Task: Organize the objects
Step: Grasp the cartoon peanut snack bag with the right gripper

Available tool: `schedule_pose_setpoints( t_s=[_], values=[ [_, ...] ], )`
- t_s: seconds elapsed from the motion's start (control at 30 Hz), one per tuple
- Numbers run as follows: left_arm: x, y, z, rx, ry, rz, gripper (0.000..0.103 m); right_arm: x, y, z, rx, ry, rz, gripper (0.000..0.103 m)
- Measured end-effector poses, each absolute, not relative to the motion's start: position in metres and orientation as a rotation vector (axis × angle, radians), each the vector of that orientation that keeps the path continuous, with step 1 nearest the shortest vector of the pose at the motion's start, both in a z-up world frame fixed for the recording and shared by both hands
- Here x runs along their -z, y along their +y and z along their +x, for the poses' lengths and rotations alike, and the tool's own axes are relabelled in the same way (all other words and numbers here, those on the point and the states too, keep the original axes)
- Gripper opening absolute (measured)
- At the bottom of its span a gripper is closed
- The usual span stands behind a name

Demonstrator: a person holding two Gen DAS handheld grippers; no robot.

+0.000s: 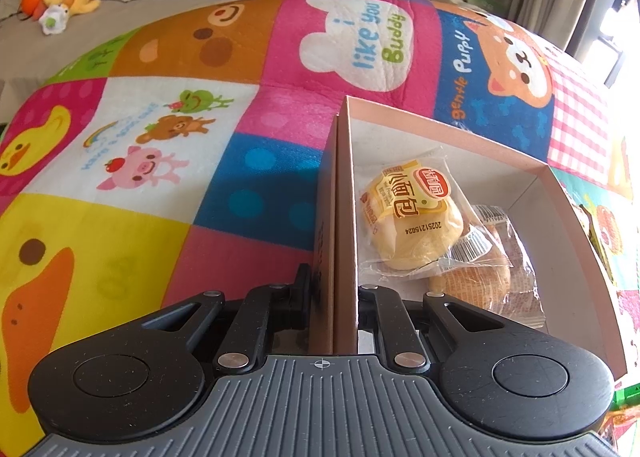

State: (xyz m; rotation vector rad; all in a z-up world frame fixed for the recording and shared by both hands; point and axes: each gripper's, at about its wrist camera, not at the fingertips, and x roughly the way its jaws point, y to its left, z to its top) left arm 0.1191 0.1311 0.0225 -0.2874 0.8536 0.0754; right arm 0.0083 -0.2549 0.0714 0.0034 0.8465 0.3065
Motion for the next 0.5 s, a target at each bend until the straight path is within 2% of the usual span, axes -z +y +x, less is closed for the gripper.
schedule_pose_setpoints(
  t_s=[0.07, 0.13, 0.37, 0.4, 0.43, 0.5],
  values=[
    [-0.022, 0.132, 0.119, -0.072, 0.853, -0.295, 0.015, -0.076, -0.251, 0.001, -0.273, 0.805, -0.051, 0.032],
    [-0.022, 0.132, 0.119, -0.069, 0.854, -0.297, 0.015, -0.075, -0.251, 0.004, -0.229, 0.785, -0.077, 0.047],
    [-0.022, 0.131, 0.12, -0.065, 0.852, -0.282, 0.015, -0.051, -0.248, 0.031, -0.147, 0.778, -0.178, 0.06],
    [-0.022, 0.131, 0.12, -0.064, 0.852, -0.279, 0.015, -0.049, -0.249, 0.034, -0.162, 0.78, -0.172, 0.067],
    [-0.022, 0.13, 0.12, -0.065, 0.852, -0.275, 0.015, -0.048, -0.249, 0.036, -0.183, 0.777, -0.184, 0.08],
    [-0.022, 0.129, 0.12, -0.066, 0.851, -0.267, 0.015, -0.044, -0.246, 0.037, -0.234, 0.753, -0.252, 0.086]
  ],
)
